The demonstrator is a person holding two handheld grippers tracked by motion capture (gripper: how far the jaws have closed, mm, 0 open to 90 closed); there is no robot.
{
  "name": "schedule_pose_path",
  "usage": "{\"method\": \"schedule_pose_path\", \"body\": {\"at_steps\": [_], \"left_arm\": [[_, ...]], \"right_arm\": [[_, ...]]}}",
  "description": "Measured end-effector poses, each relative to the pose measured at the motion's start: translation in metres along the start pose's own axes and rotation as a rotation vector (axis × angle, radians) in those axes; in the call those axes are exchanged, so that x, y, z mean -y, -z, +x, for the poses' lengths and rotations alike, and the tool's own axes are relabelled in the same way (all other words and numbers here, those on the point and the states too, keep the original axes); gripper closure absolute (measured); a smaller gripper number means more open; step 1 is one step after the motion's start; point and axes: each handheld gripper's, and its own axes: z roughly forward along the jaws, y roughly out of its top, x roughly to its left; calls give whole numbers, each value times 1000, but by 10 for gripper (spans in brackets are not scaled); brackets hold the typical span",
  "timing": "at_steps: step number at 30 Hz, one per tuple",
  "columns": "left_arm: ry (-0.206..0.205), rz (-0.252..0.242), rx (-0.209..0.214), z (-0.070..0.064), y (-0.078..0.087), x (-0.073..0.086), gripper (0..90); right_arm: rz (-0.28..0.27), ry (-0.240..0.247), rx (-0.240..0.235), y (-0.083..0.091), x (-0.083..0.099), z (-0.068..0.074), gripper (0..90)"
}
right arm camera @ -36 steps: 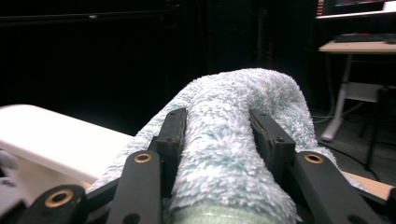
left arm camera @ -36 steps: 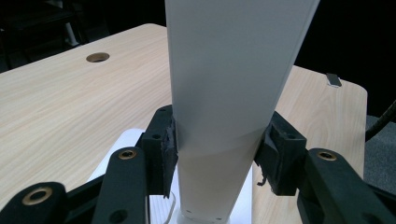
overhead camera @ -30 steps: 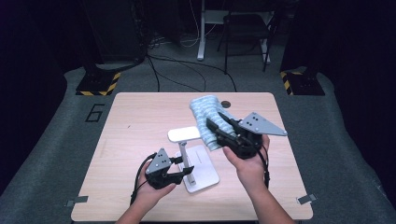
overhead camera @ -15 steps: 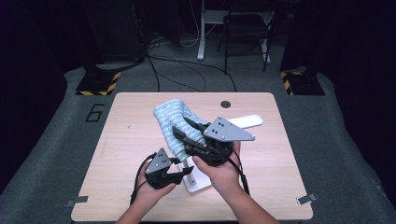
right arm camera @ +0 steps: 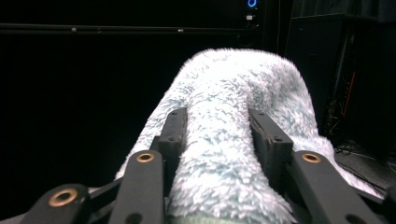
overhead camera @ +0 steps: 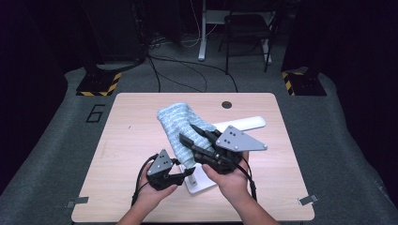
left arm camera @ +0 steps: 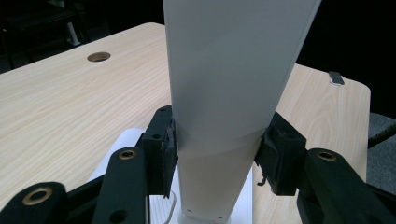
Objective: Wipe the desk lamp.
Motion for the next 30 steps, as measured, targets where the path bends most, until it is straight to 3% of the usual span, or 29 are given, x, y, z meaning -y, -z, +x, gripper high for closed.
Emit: {"method": "schedule_pose_path", "body": {"at_steps": [7, 11, 12, 18, 26, 30], "left_arm": [[-6, 3, 3, 1, 1, 0, 526], [-1, 1, 5, 1, 0, 1, 525], [-10, 8, 4, 1, 1, 0, 525], [-3, 5, 8, 1, 0, 1, 525], [-11, 6, 10, 2, 1, 1, 526], [-10, 4, 12, 2, 1, 1, 525]], "right_arm": [[4, -2, -5, 24, 9, -6, 660], [27, -29, -6, 39, 22, -12, 672], [30, -57, -3, 45, 30, -17, 672], [25, -119, -2, 57, 46, -26, 672], [58, -118, 46, 68, 65, -29, 672], [103, -107, 92, 72, 79, -31, 673]]}}
